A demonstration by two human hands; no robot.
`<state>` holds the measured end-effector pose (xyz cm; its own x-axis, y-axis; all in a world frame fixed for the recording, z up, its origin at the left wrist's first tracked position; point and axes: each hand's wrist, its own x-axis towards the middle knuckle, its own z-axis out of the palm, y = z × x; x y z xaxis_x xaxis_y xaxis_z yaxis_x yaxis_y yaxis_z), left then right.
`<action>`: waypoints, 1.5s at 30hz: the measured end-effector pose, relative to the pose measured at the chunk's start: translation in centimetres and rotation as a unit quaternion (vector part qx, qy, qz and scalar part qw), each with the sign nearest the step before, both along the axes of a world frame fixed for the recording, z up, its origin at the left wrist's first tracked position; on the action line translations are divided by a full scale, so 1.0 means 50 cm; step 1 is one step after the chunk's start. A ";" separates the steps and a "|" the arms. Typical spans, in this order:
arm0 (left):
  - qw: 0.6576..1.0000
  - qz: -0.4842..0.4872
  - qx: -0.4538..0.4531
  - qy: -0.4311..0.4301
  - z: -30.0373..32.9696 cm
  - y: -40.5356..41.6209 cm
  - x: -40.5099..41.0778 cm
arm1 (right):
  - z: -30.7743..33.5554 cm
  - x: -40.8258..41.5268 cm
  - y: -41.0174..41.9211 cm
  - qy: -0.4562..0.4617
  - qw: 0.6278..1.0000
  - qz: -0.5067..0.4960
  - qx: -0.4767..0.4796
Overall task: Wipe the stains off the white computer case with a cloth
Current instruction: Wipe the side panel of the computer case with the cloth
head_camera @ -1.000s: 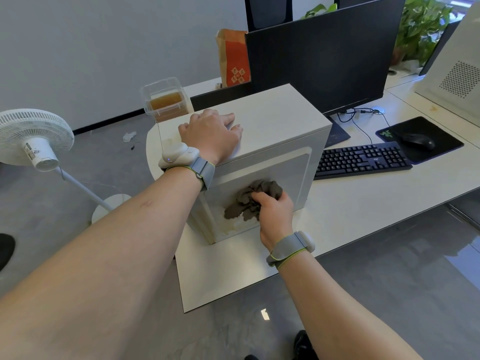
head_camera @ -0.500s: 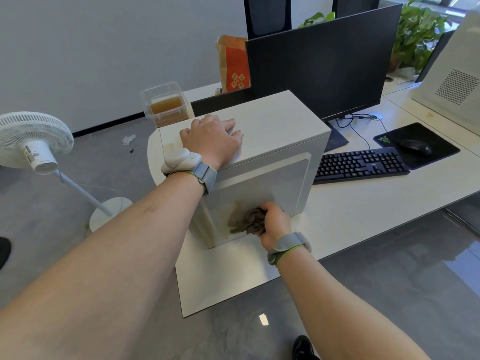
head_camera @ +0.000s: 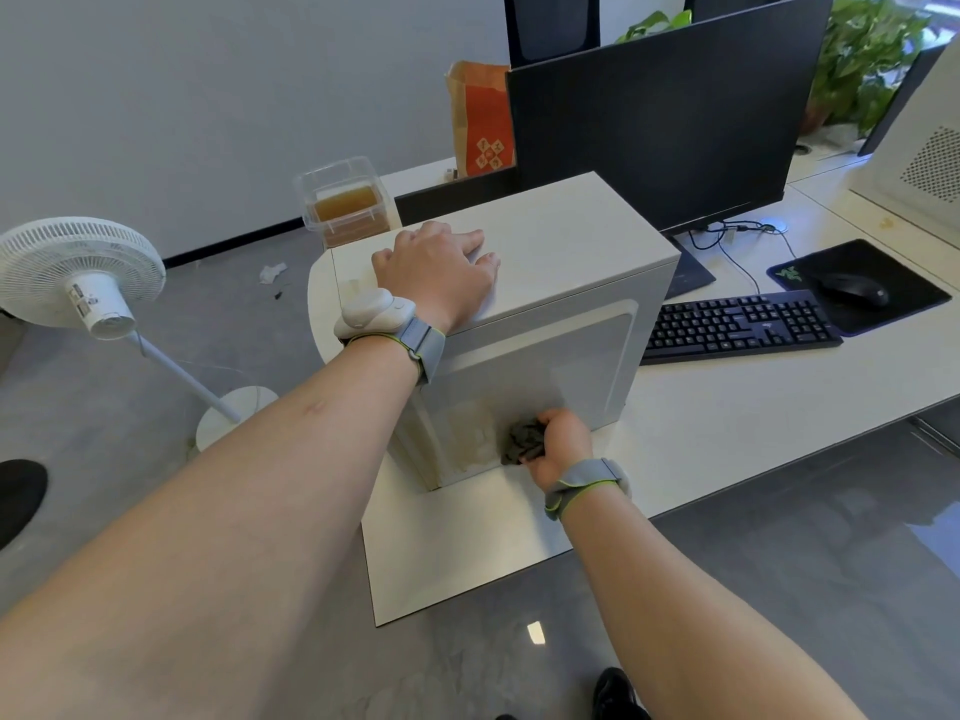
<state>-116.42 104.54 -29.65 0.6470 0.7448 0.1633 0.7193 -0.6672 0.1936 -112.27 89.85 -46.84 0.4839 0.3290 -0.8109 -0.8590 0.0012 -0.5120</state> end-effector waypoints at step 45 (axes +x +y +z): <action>1.000 -0.001 0.003 0.002 0.000 -0.001 0.000 | -0.045 -0.034 0.004 -0.067 0.996 0.053 -0.004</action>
<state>-116.43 104.47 -29.65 0.6486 0.7432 0.1642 0.7193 -0.6690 0.1870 -113.99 90.03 -49.08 0.5500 0.3775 -0.7449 -0.7785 -0.0910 -0.6210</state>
